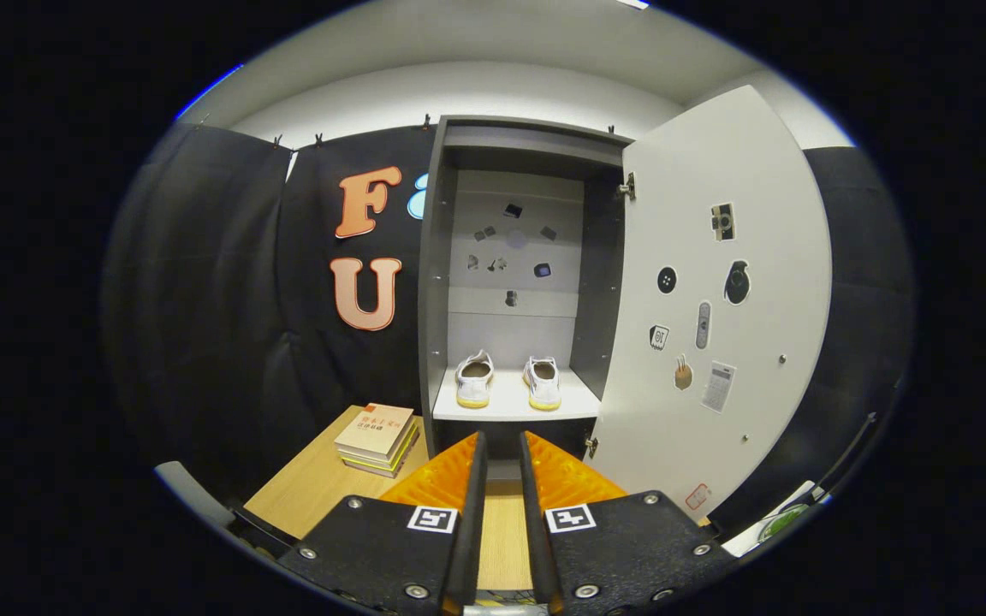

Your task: Open the shoe cabinet door, grab the shoes and put them into the shoe cabinet, then close the shoe cabinet door.

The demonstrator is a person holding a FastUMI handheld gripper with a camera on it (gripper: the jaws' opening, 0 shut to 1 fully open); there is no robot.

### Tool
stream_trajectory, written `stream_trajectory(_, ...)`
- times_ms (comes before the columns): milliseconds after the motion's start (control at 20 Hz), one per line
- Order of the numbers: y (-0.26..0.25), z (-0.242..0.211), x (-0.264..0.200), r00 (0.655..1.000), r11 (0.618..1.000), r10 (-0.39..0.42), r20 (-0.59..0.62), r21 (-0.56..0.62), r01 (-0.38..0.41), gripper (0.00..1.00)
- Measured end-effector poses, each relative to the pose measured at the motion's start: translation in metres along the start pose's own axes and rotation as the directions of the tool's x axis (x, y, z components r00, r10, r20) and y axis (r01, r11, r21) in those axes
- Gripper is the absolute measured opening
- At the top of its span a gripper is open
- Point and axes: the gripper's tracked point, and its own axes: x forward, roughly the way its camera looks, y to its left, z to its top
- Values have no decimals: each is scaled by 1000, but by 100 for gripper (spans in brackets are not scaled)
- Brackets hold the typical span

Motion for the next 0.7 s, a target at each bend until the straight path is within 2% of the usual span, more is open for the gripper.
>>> stream_trajectory(150, -1, -1, -16, 1000, 1000, 8, 24, -4, -8, 31)
stream_trajectory(350, -26, -6, -27, 999, 1000, -14, 32, 2, 14, 42)
stream_trajectory(550, -58, -12, -38, 1000, 997, -10, 22, 75, 9, 47)
stream_trajectory(600, -71, -12, -39, 999, 996, -22, 24, 81, 20, 51)
stream_trajectory(700, -97, -23, -36, 998, 996, -54, 21, 76, 53, 53)
